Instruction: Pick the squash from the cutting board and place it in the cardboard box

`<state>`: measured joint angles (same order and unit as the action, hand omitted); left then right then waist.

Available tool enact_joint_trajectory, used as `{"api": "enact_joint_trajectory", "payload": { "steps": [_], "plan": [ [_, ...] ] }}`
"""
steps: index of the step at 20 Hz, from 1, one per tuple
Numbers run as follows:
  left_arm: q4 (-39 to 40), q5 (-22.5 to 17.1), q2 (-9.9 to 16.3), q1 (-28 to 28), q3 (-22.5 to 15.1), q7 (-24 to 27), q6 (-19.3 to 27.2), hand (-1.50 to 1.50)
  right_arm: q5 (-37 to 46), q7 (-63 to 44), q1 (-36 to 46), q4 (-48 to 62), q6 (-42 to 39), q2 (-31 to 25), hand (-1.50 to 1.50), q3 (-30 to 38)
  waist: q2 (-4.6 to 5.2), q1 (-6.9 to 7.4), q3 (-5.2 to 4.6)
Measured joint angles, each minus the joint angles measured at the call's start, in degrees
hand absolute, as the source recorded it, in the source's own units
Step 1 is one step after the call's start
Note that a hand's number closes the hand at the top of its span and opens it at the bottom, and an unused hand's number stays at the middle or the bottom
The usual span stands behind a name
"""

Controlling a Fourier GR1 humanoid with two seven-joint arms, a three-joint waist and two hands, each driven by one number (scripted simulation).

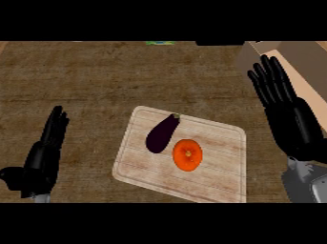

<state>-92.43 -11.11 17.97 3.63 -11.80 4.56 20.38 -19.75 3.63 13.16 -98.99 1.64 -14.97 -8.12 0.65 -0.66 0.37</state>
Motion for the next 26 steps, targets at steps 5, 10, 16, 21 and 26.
{"api": "enact_joint_trajectory", "payload": {
  "steps": [5, 10, 16, 21, 26],
  "plan": [
    [-0.2, 2.5, 5.8, -4.5, 0.2, 0.2, -5.1, 0.00, 4.8, -5.8, 1.8, -6.6, 5.4, -4.5, -1.50, 3.5, -0.93, -1.15, -0.35],
    [-0.3, 4.3, 10.2, -8.4, -1.5, 0.3, -10.7, 0.00, 16.3, -13.2, -0.8, -11.0, 7.3, -14.7, -1.50, 4.0, -1.22, -2.90, -0.60],
    [1.4, 3.9, 11.0, -13.2, -1.9, -0.4, -15.8, 0.00, 29.0, -12.4, -8.3, -17.9, 7.1, -19.6, -1.50, -0.2, -0.89, -1.34, -0.45],
    [3.1, 3.7, 11.0, -15.7, -1.2, -0.4, -18.2, 0.00, 38.2, -16.1, -9.4, -22.6, 3.6, -23.3, -1.50, -5.3, -0.79, -0.35, -0.45],
    [4.6, 3.8, 10.6, -16.7, -1.0, 0.6, -19.7, 0.00, 43.9, -27.7, -5.9, -26.2, -5.6, -27.2, -1.50, -12.5, -0.71, 0.63, -0.58]
  ]
}}
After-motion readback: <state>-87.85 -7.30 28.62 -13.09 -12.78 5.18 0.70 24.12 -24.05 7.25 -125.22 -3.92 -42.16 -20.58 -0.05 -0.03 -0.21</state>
